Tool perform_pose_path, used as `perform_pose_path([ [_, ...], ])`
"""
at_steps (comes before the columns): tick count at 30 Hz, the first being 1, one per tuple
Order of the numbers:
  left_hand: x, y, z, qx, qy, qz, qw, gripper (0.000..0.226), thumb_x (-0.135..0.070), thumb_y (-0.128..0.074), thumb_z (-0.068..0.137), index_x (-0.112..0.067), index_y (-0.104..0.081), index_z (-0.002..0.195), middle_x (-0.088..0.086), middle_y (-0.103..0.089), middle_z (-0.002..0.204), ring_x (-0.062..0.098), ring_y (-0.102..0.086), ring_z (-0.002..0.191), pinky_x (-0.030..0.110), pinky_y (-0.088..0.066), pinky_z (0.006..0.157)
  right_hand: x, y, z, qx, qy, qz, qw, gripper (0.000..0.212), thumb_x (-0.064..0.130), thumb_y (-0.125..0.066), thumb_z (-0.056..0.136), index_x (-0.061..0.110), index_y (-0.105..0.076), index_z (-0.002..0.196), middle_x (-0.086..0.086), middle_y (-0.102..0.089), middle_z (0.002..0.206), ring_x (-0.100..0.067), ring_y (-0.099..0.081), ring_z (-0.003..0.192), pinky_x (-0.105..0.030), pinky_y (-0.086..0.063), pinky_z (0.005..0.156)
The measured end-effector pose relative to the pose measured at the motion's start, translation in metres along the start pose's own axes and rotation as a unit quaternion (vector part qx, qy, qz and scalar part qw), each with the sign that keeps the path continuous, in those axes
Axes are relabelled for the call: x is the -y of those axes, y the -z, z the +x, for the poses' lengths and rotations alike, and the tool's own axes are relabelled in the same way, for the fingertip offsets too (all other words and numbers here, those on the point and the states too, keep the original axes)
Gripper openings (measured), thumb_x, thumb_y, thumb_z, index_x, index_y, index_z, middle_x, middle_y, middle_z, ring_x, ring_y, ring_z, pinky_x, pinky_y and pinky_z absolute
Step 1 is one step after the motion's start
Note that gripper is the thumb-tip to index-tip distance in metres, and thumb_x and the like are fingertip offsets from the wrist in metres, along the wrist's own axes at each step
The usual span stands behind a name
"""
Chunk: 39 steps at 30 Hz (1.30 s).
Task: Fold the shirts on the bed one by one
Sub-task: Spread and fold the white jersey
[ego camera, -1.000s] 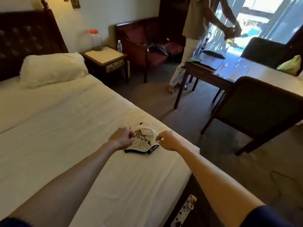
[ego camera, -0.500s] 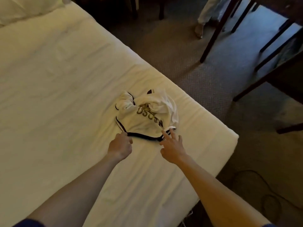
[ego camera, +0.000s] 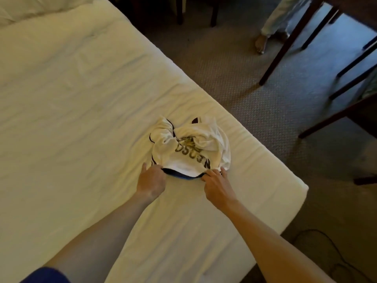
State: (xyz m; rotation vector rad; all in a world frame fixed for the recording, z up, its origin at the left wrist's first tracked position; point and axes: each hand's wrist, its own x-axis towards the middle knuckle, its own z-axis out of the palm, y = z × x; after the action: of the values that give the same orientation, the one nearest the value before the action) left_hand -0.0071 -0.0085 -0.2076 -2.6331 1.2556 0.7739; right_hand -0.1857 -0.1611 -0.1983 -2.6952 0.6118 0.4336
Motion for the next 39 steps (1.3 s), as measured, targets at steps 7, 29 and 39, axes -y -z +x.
perform_pose_path([
  [7,0.020,0.155,-0.085,-0.207,0.055,-0.141,0.967,0.006,-0.010,-0.063,0.086,-0.007,-0.067,0.087,0.010,-0.065,0.097,0.030,-0.061,0.096,0.042,-0.050,0.080,0.061,0.155,-0.011,-0.157,0.029,0.106,0.981,0.020,-0.005,-0.052,0.092,0.007,-0.066,0.099,-0.009,-0.062,0.106,-0.026,-0.054,0.100,-0.038,-0.047,0.075],
  [29,0.239,0.513,-0.645,-0.633,0.005,-0.132,0.762,0.008,-0.005,-0.061,0.093,-0.003,-0.066,0.099,0.011,-0.067,0.095,0.024,-0.059,0.088,0.036,-0.046,0.079,0.507,0.555,-0.246,-0.361,0.295,0.233,0.854,0.012,0.017,-0.049,0.103,0.010,-0.057,0.104,-0.003,-0.061,0.093,-0.012,-0.056,0.077,-0.020,-0.046,0.069],
  [39,0.287,0.512,-0.796,-0.467,0.037,-0.226,0.854,0.034,-0.058,-0.083,0.067,-0.034,-0.075,0.089,-0.015,-0.072,0.079,0.001,-0.067,0.070,0.013,-0.048,0.055,0.595,0.575,-0.297,-0.343,0.379,0.211,0.833,0.024,0.034,-0.055,0.100,0.022,-0.059,0.080,0.008,-0.057,0.075,-0.004,-0.052,0.069,-0.012,-0.037,0.056],
])
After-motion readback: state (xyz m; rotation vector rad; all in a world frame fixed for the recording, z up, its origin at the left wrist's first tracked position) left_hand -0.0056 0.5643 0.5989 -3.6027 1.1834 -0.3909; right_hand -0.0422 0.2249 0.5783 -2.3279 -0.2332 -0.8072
